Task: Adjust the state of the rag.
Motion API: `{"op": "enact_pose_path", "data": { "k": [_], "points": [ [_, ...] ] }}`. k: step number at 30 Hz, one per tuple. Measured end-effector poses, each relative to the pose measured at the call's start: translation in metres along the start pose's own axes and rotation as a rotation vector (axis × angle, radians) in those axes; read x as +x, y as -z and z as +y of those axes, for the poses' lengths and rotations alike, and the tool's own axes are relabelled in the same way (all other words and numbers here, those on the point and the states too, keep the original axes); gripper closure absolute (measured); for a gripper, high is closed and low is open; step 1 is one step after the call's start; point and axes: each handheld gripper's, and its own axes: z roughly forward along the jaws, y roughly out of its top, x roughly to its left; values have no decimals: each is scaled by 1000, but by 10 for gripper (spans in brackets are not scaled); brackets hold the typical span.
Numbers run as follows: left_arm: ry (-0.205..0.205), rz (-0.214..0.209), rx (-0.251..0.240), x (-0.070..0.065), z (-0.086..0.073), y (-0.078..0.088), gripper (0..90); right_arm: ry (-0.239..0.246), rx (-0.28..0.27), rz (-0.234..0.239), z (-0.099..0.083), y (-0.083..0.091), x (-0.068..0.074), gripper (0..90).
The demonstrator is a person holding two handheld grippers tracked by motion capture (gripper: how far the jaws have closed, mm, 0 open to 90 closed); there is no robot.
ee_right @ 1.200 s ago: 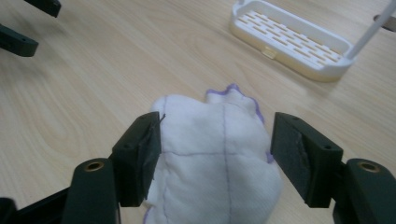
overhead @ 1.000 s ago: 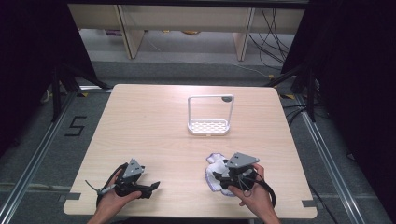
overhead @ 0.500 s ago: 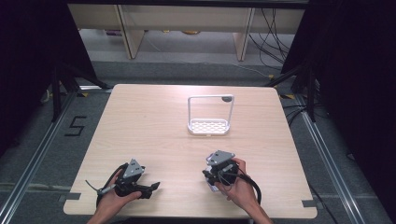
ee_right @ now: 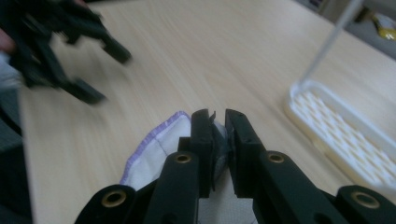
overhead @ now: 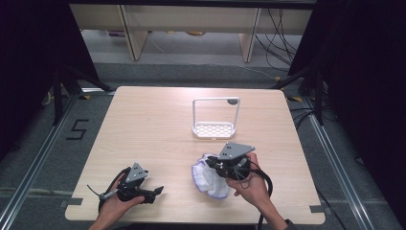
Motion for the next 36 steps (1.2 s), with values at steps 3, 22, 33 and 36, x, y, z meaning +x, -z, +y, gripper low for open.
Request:
{"op": "enact_pose_path", "data": {
  "k": [3, 22, 33, 36],
  "points": [
    [-6, 14, 5, 3, 0, 2, 157, -13, -100, 89, 21, 8, 2, 826],
    [-1, 5, -1, 1, 0, 2, 157, -342, 60, 90, -80, -13, -68, 619],
    [-7, -2, 5, -1, 1, 2, 157, -91, 240, -120, -42, -7, -29, 513],
    [-6, -2, 5, -1, 1, 1, 157, -60, 294, -103, -48, -16, -29, 773]
  ]
}}
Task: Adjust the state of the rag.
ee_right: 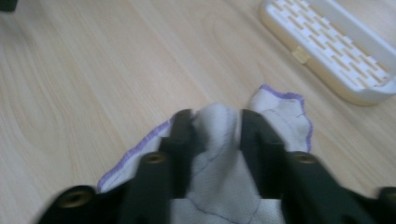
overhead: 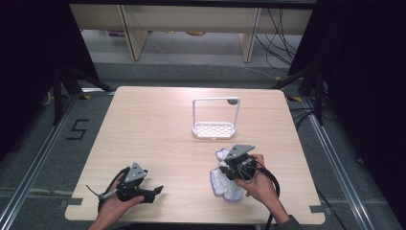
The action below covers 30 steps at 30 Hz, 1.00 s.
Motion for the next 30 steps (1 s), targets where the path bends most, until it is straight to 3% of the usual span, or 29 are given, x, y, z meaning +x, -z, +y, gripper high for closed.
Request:
{"op": "enact_pose_path", "data": {
  "k": [1, 2, 3, 4, 5, 8, 11, 12, 14, 17, 21, 22, 23, 25, 28, 30],
  "points": [
    [-3, -1, -1, 0, 0, 0, 157, -1, 4, 3, 0, -1, 0, 804],
    [-5, -1, -5, 1, 0, 0, 157, 32, -9, -13, 2, -1, -1, 816],
    [2, -1, -15, 1, 0, -1, 157, 63, -37, 19, 6, 1, -1, 822],
    [0, 1, -4, 1, 0, 0, 157, 30, -57, 29, 11, 7, 4, 824],
    [1, 1, -6, 2, 0, 0, 157, 56, -104, 48, 18, 11, 6, 825],
    [20, -7, -15, 3, 0, 0, 157, 59, -200, 159, 41, 29, 19, 824],
    [42, -12, -23, 7, 1, 4, 155, 96, -315, 279, 62, 40, 27, 821],
    [48, -1, -28, 9, 1, 4, 156, 92, -342, 321, 67, 43, 29, 820],
    [56, 2, -28, 12, 0, 7, 156, 85, -370, 362, 71, 43, 28, 813],
    [70, -5, -46, 10, 0, 7, 156, 43, -320, 366, 57, 23, 18, 793],
    [69, -23, -55, 4, 1, 4, 156, -54, -157, 331, 16, -19, -10, 822],
    [69, -23, -55, 4, 1, 4, 157, -54, -157, 331, 16, -19, -10, 822],
    [68, -19, -61, 2, 1, 2, 157, -63, -110, 293, 0, -31, -24, 830],
    [44, -22, -35, 5, 2, 2, 158, -58, -98, 269, -6, -31, -28, 834],
    [67, -22, -55, 5, 3, 0, 159, -75, -117, 261, -2, -21, -23, 817],
    [35, -12, -38, 9, 4, 2, 160, -45, -127, 244, 4, -12, -17, 800]
  ]
}}
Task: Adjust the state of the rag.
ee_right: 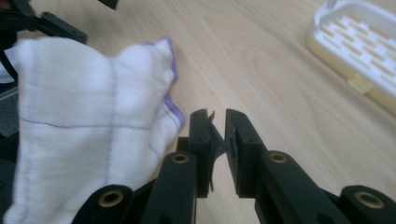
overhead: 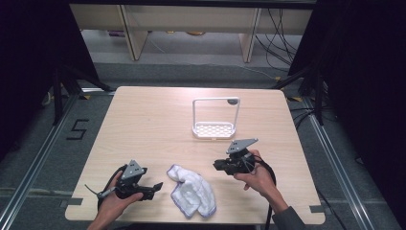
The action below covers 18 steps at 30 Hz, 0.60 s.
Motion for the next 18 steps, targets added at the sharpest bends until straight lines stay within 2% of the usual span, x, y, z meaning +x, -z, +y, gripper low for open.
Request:
{"op": "enact_pose_path", "data": {
  "k": [1, 2, 3, 4, 7, 8, 10, 12, 13, 14, 16, 17, 18],
  "points": [
    [8, 2, -4, 1, 1, -1, 162, 23, -11, 7, 4, 2, 4, 789],
    [34, 6, -20, 0, 2, -2, 165, 23, -11, -1, 6, 6, 10, 780],
    [7, -1, -5, 3, 4, -3, 168, 35, -12, 0, 9, 8, 14, 769],
    [23, -6, -19, 3, 6, -5, 173, 34, -14, -1, 10, 10, 19, 757],
    [28, -42, -42, 5, 12, -14, 215, 39, -22, 11, 12, 13, 32, 726],
    [14, -48, -30, 6, 15, -16, 218, 48, -16, 11, 13, 14, 34, 719],
    [12, -52, -25, 7, 17, -18, 232, 46, -25, 12, 13, 15, 37, 709],
    [2, -69, -27, 9, 21, -28, 227, 39, -26, 21, 13, 16, 45, 655],
    [12, -71, -25, 8, 23, -31, 210, 45, -29, 15, 14, 17, 47, 637],
    [-15, -70, -10, 9, 24, -33, 189, 39, -29, 12, 14, 16, 51, 619],
    [-7, -83, -17, 7, 27, -38, 178, 53, -25, 7, 15, 15, 57, 605],
    [-25, -86, -10, 7, 28, -39, 181, 59, -20, 7, 16, 13, 63, 596],
    [-14, -89, -25, 4, 29, -42, 181, 68, -16, 12, 17, 12, 66, 593]
  ]
}}
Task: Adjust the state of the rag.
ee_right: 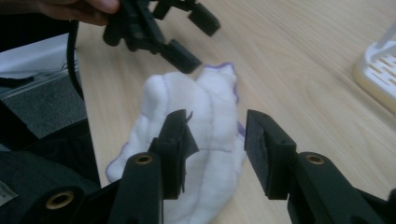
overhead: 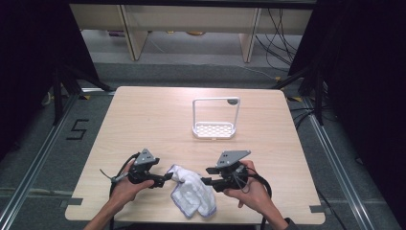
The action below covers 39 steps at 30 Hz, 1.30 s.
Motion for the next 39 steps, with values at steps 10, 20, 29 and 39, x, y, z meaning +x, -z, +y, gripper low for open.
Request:
{"op": "enact_pose_path", "data": {
  "k": [10, 20, 29, 39],
  "points": [
    [-98, -35, 30, -7, 4, -18, 381, 105, 107, -27, 1, -30, 32, 738],
    [-186, -91, 54, -18, 6, -23, 871, 109, 95, -17, -5, -25, 17, 858],
    [-230, -95, -20, -30, 17, 7, 890, 16, -11, -22, -5, 6, -15, 867],
    [-247, -71, -43, -32, 50, 10, 890, -142, 4, -90, -13, -7, -102, 802]
  ]
}}
